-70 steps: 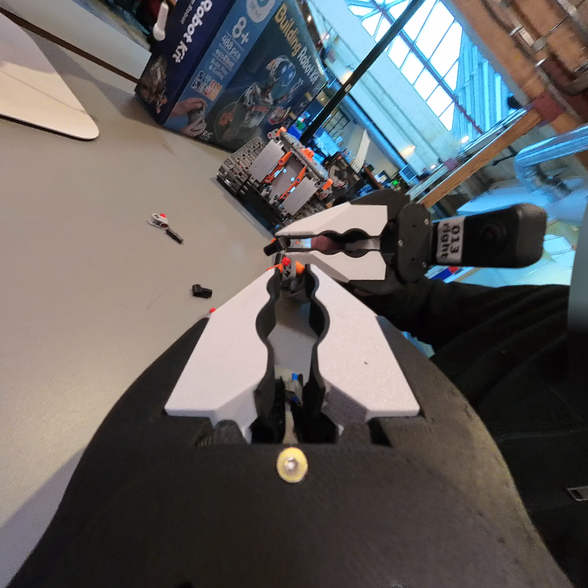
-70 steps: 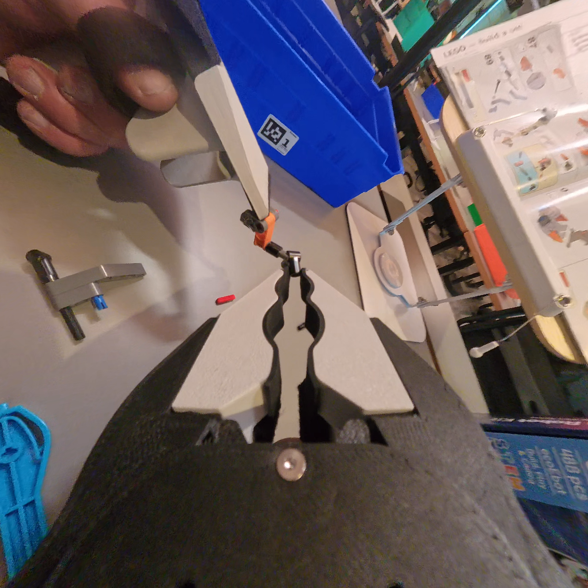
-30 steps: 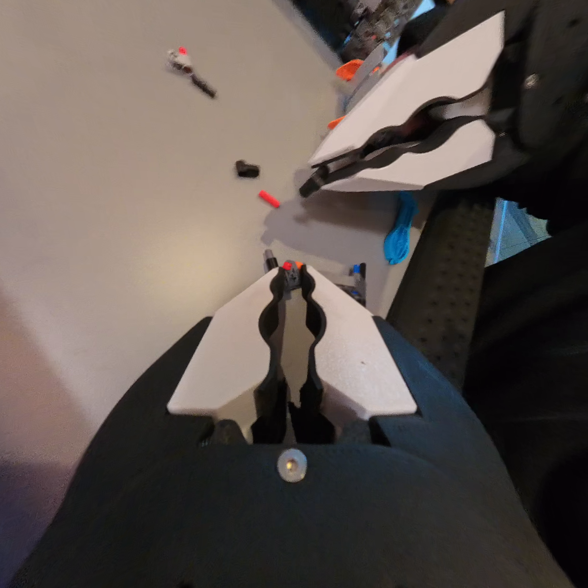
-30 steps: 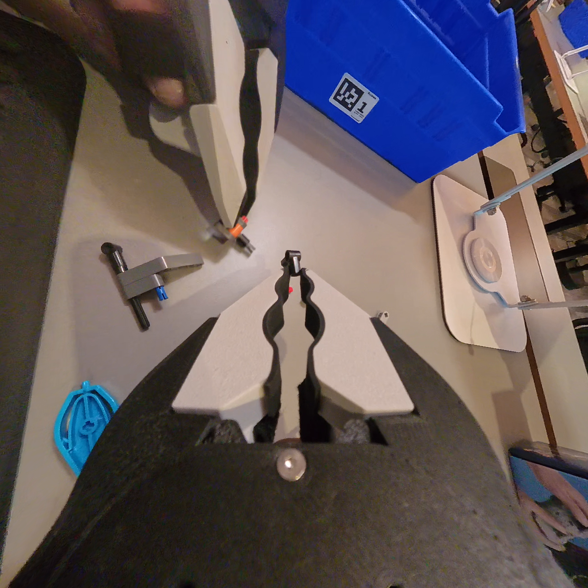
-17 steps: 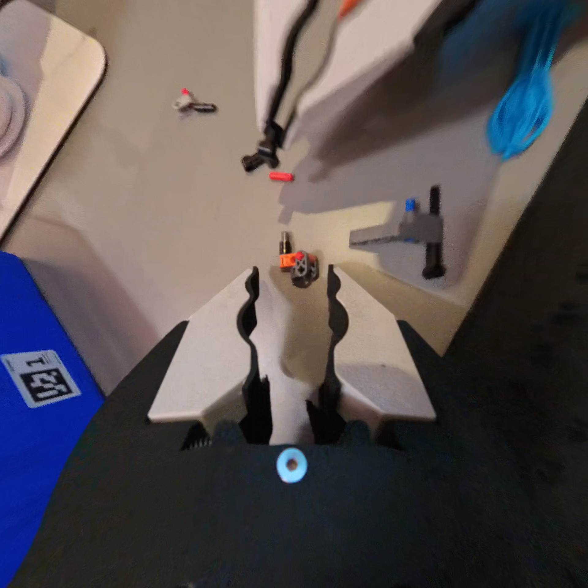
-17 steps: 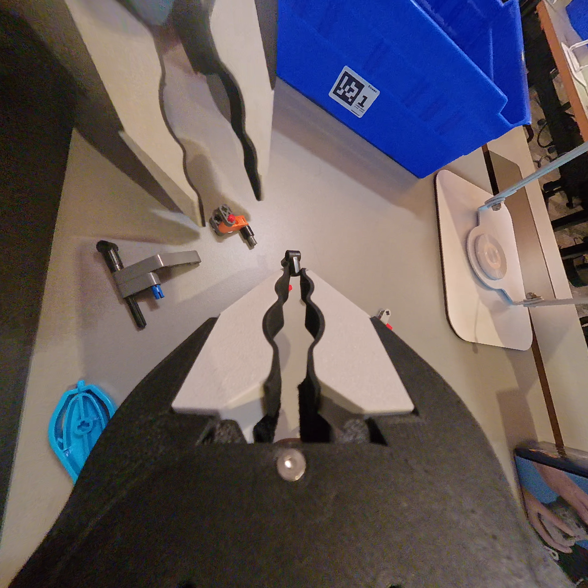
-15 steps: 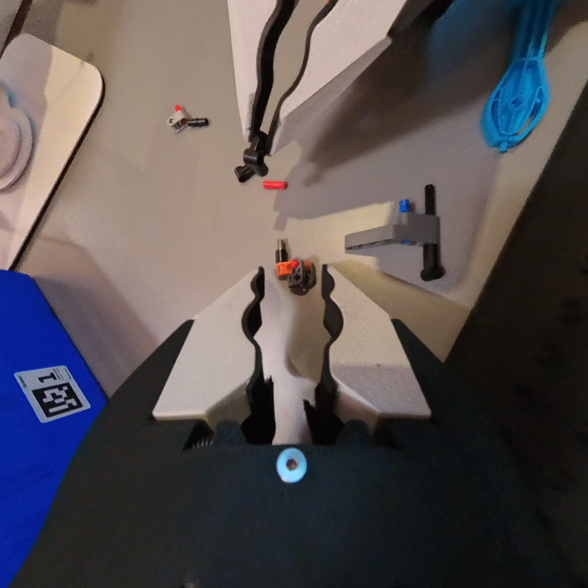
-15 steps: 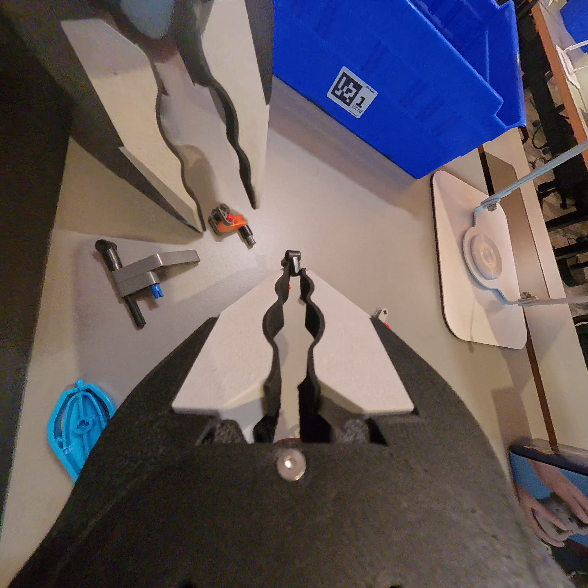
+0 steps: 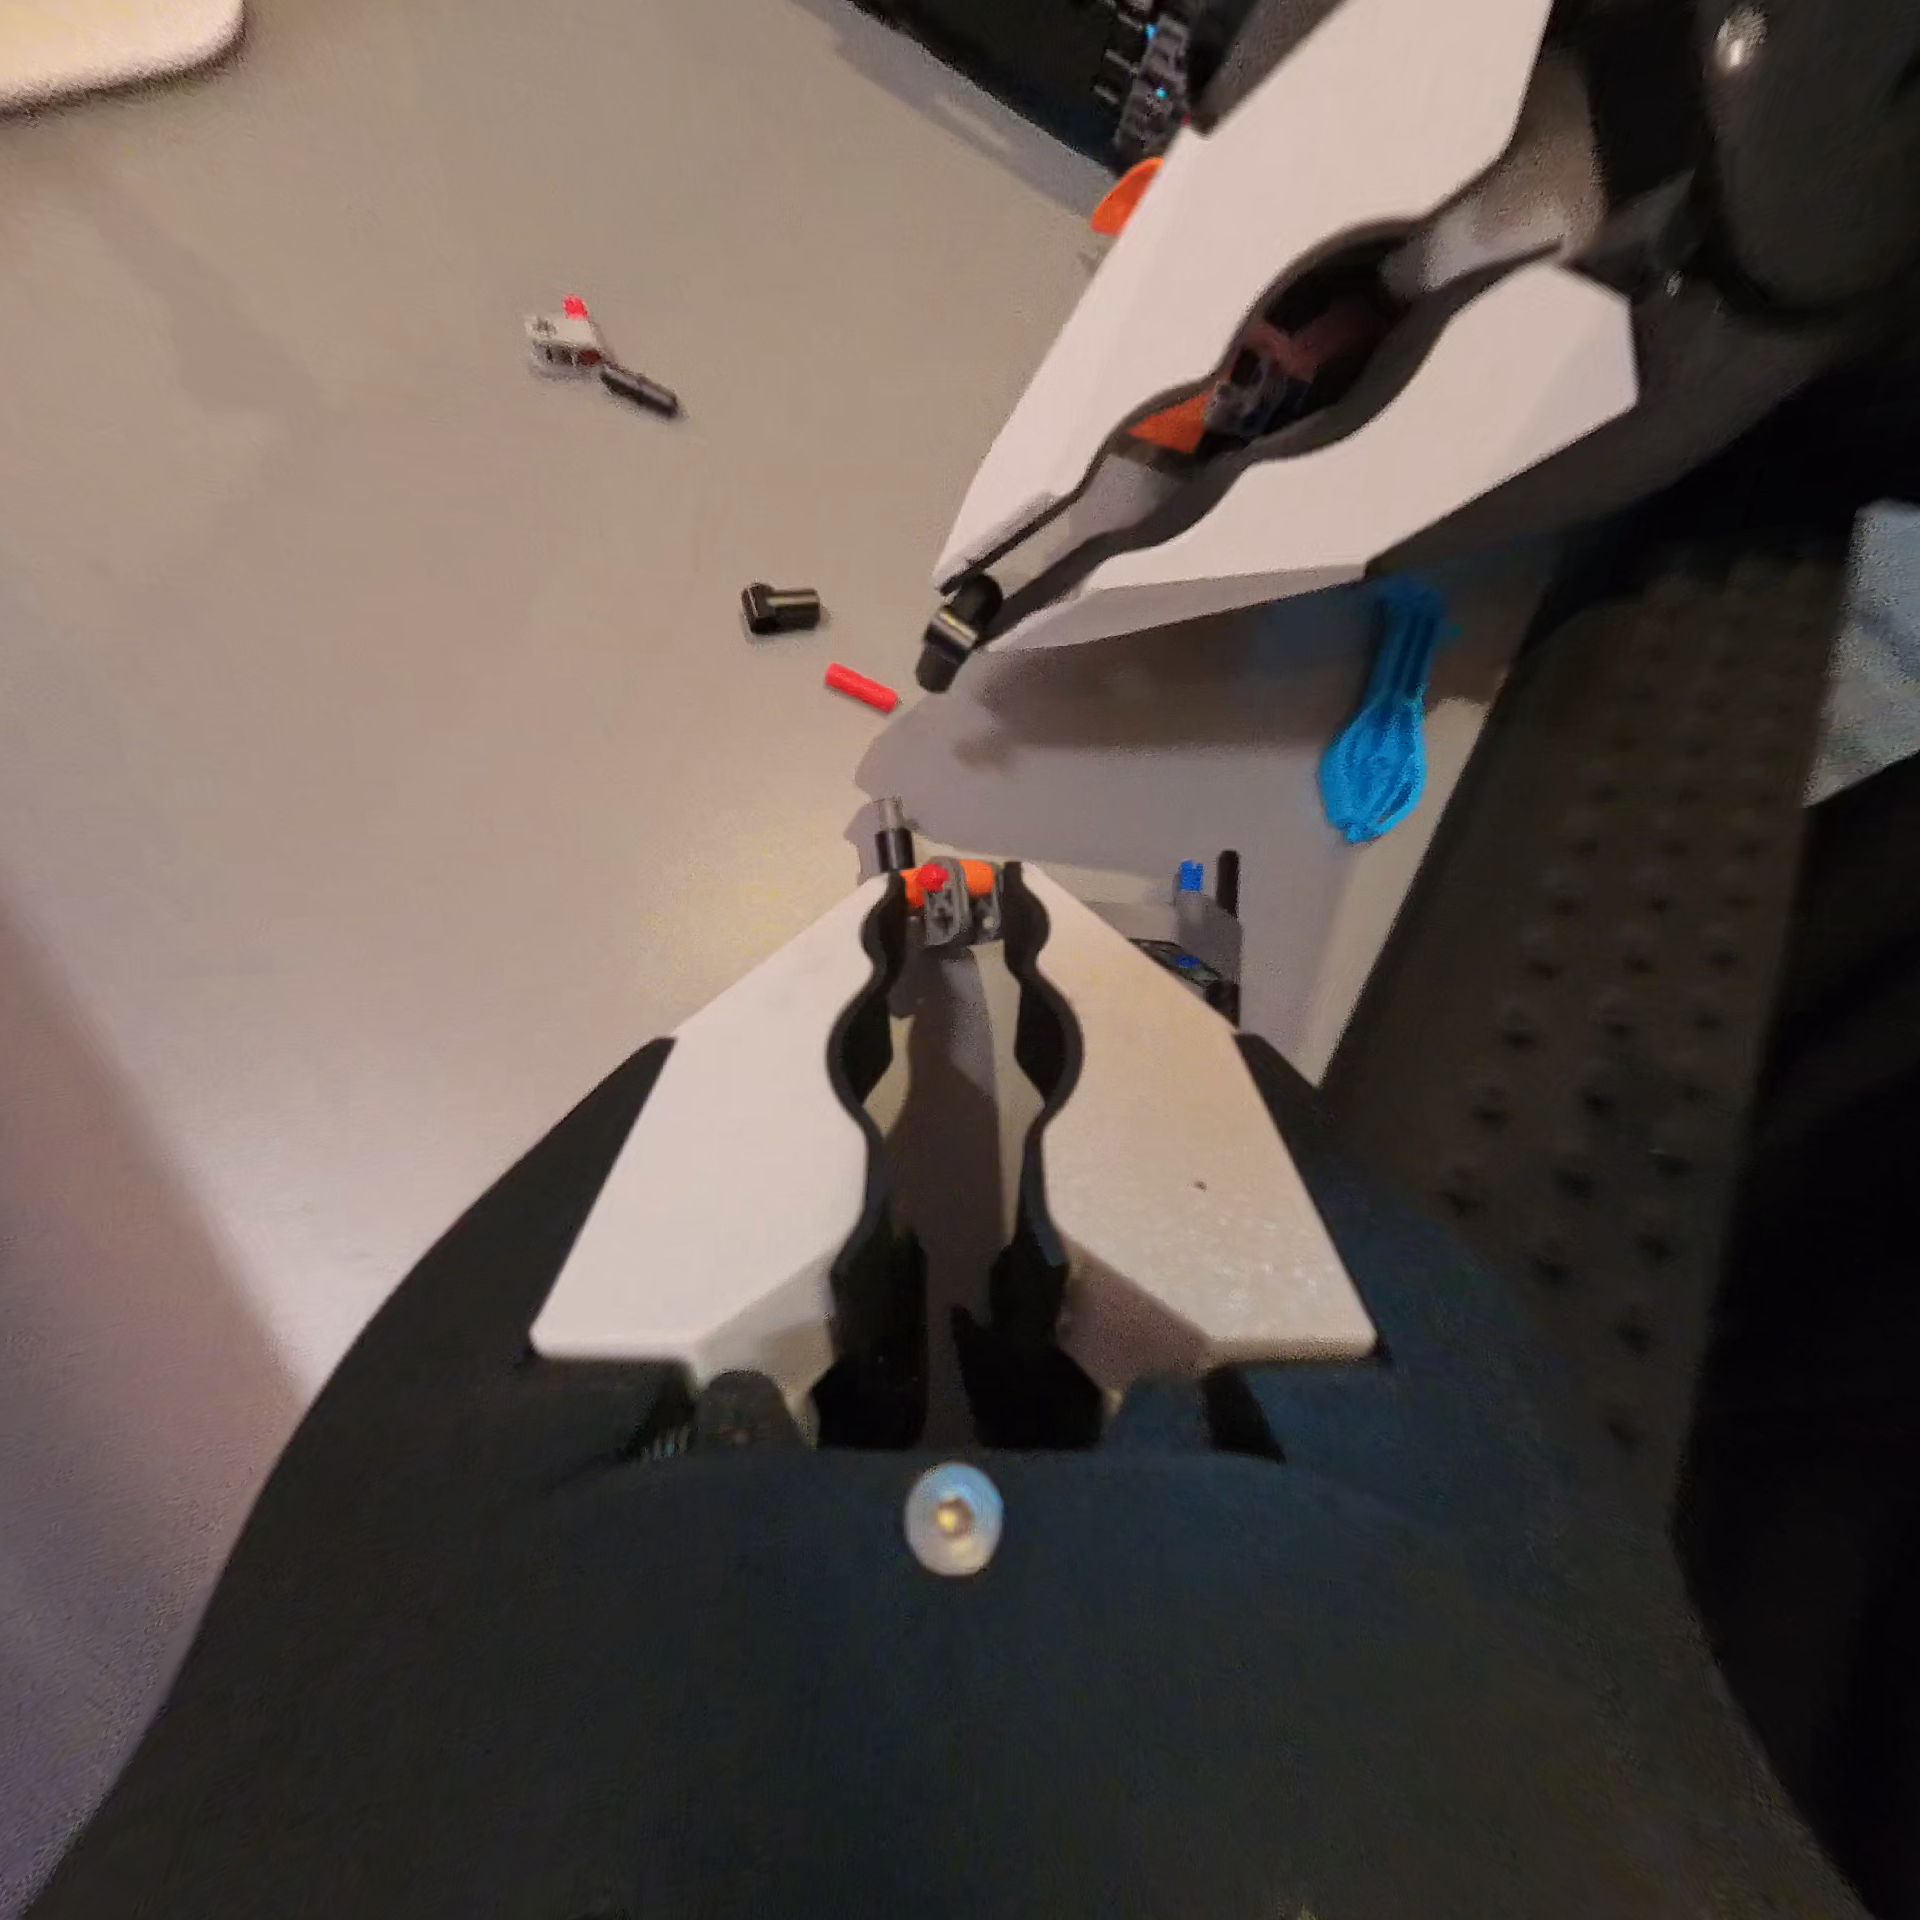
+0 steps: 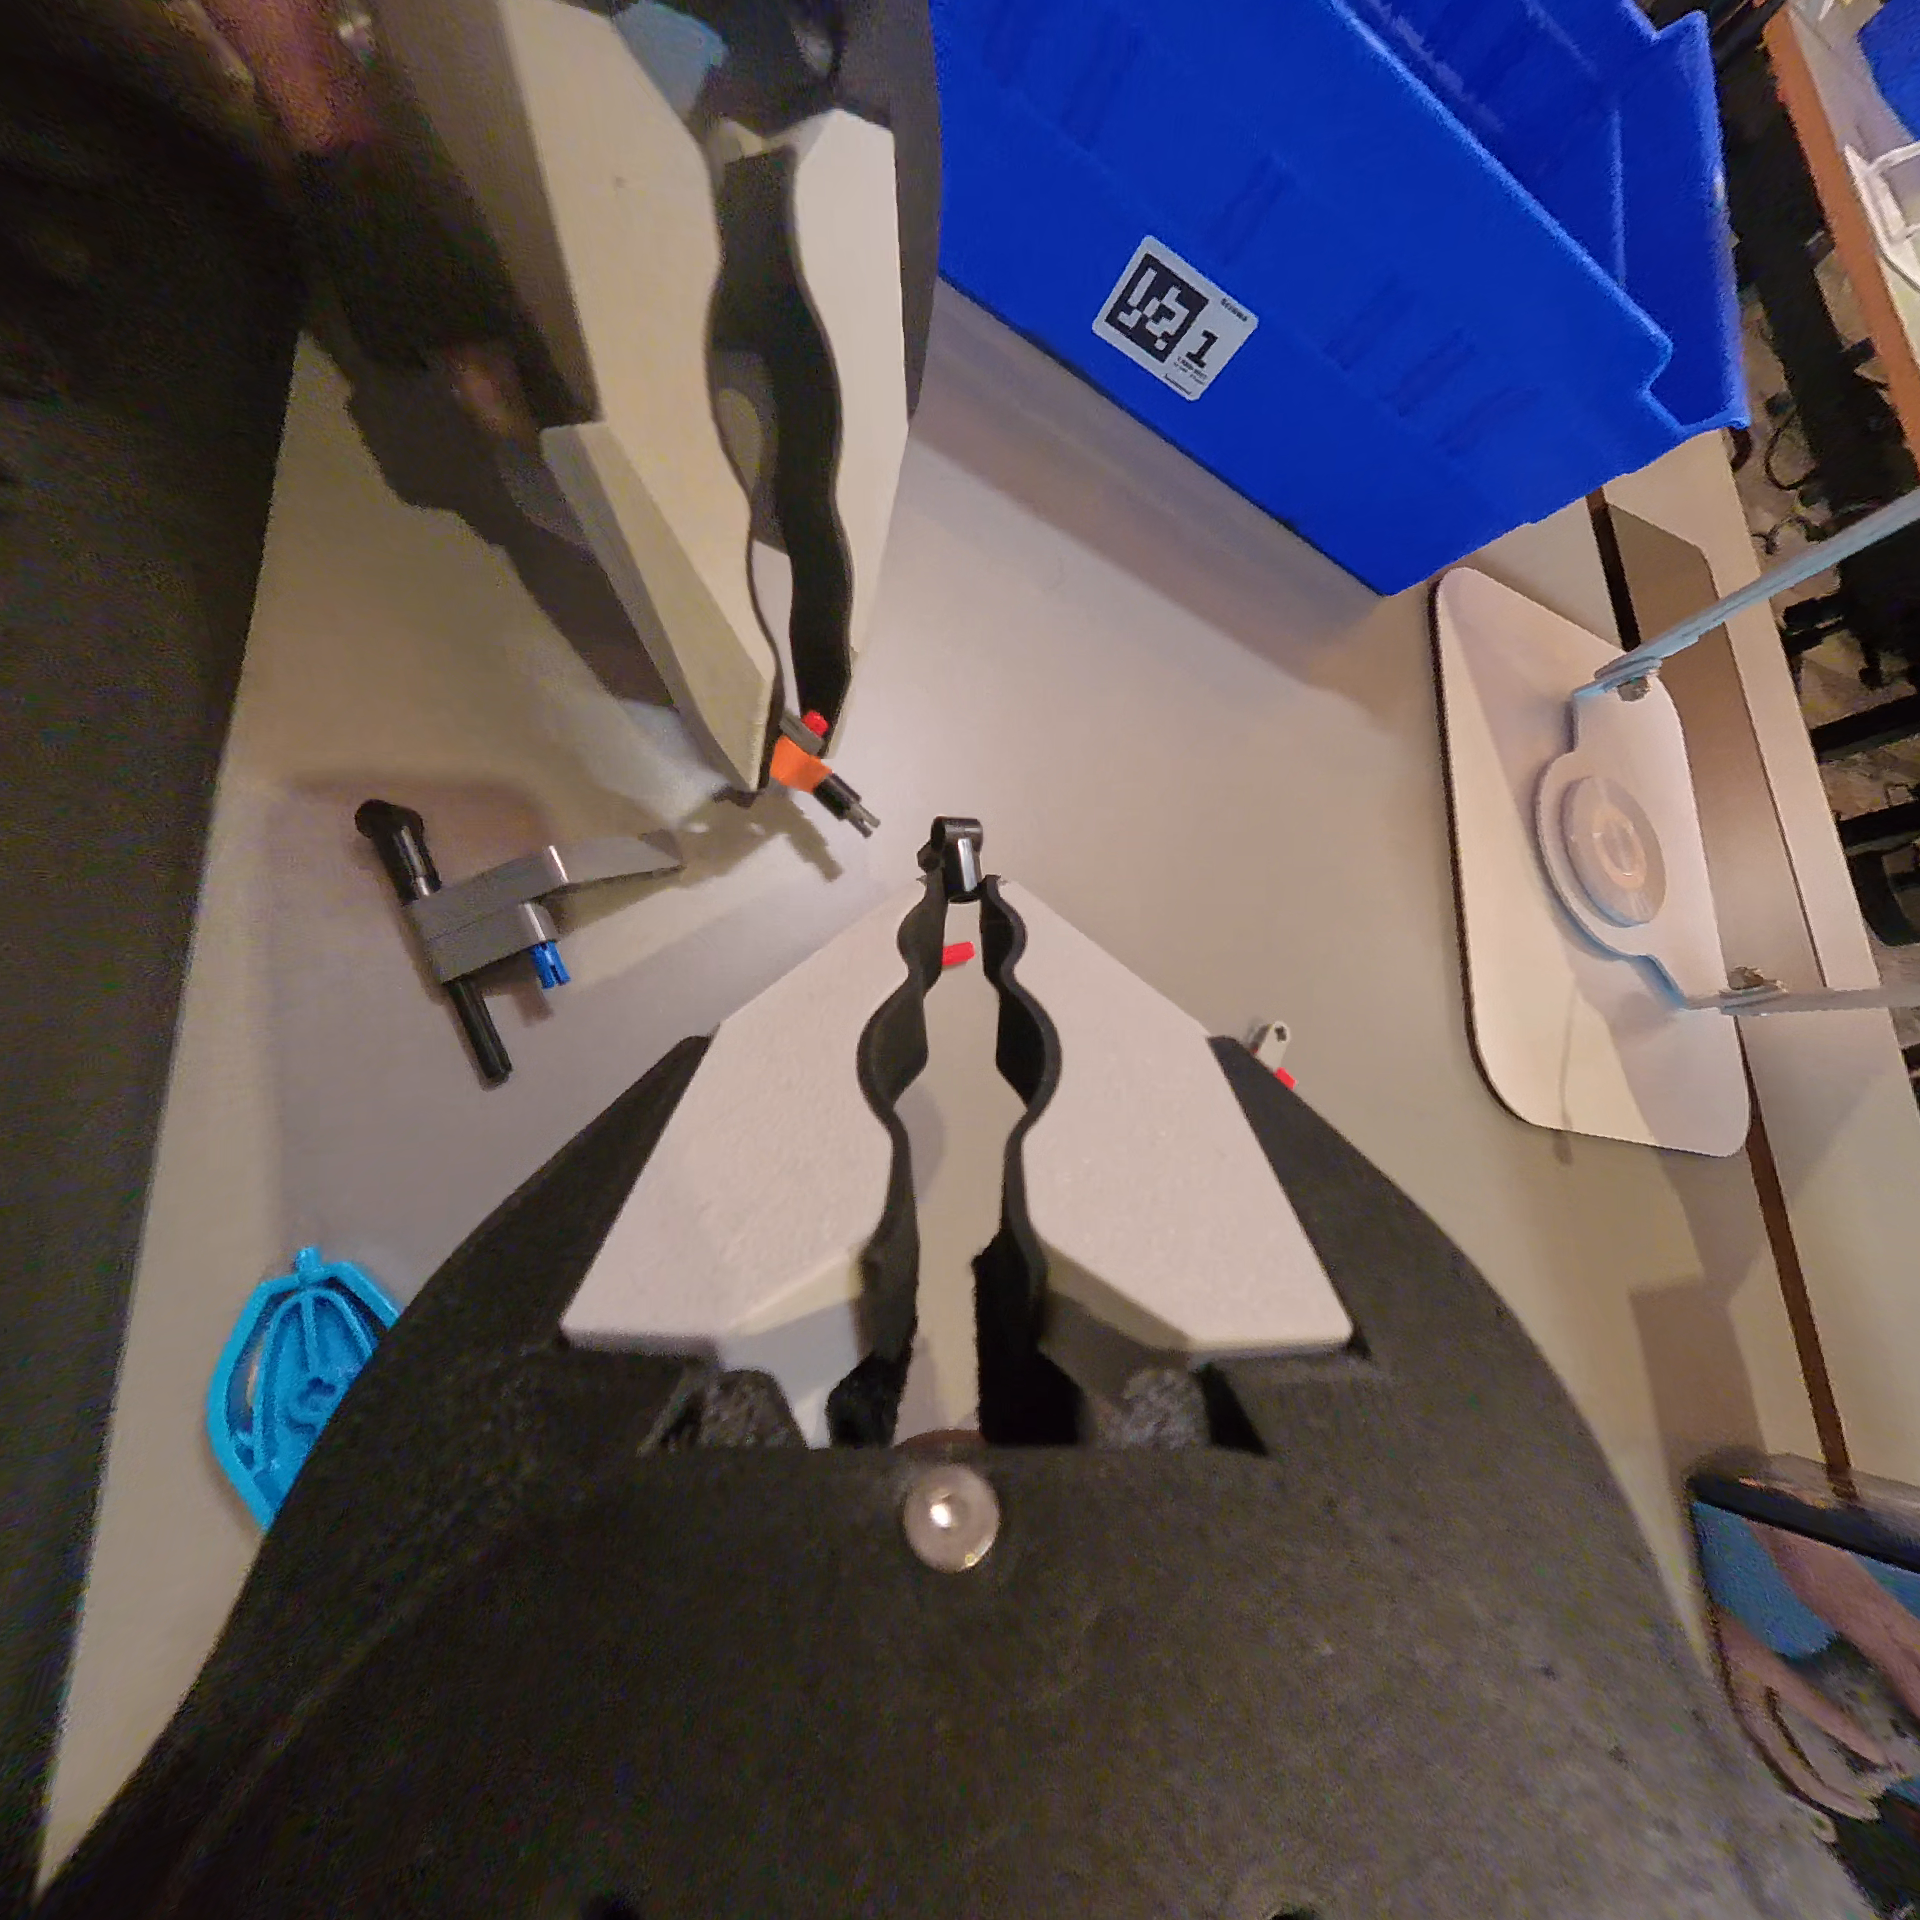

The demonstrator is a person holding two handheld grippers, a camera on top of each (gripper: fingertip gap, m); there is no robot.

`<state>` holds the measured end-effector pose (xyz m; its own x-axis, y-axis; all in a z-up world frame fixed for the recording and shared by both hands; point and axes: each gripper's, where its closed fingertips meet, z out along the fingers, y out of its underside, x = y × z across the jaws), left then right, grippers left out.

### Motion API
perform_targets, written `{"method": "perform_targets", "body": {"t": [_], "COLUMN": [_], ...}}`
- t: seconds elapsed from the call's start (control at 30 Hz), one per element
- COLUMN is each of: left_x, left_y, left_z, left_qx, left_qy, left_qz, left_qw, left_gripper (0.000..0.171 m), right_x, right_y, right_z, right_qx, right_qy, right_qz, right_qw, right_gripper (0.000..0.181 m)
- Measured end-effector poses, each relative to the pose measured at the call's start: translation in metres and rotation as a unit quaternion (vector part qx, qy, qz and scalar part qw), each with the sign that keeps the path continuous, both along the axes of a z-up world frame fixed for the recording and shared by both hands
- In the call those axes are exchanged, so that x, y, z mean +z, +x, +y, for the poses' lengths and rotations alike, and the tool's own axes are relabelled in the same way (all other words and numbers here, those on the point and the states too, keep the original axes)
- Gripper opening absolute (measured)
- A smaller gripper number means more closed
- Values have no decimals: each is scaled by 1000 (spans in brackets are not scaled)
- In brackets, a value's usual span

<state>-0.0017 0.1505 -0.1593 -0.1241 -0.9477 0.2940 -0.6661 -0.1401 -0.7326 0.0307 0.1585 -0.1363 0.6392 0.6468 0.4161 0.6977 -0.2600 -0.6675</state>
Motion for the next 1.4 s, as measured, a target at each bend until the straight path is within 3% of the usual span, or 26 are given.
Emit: {"method": "perform_targets", "body": {"t": [0.17, 0.4, 0.57, 0.77, 0.87, 1.03, 1.17, 1.4], "left_x": [-4, -4, -3, -5, -11, -14, -18, -18], "left_y": [-4, -5, -8, -11, -13, -12, -8, -4], "left_z": [6, 28, 40, 31, 32, 37, 35, 35], "left_qx": [26, 79, 101, 57, 37, 4, -14, -3], "left_qy": [-123, -167, -134, 43, 157, 269, 237, 163], "left_qz": [24, 23, 10, 7, 32, 48, 48, 37], "left_qw": [992, 983, 986, 997, 986, 962, 970, 986], "left_gripper": [16, 17, 20, 43, 43, 38, 21, 18], "right_x": [-3, -4, -4, -4, -4, -3, -3, -2], "right_y": [-3, -1, 0, 0, 0, 1, 0, -2], "right_z": [1, 2, 2, 3, 3, 3, 3, 5], "right_qx": [4, 1, -2, -3, -3, -2, -1, 2], "right_qy": [-8, -18, -20, -21, -21, -17, -16, -16], "right_qz": [-7, 0, 4, 4, 3, 0, 0, 1], "right_qw": [1000, 1000, 1000, 1000, 1000, 1000, 1000, 1000], "right_gripper": [3, 3, 3, 3, 3, 3, 3, 3]}}
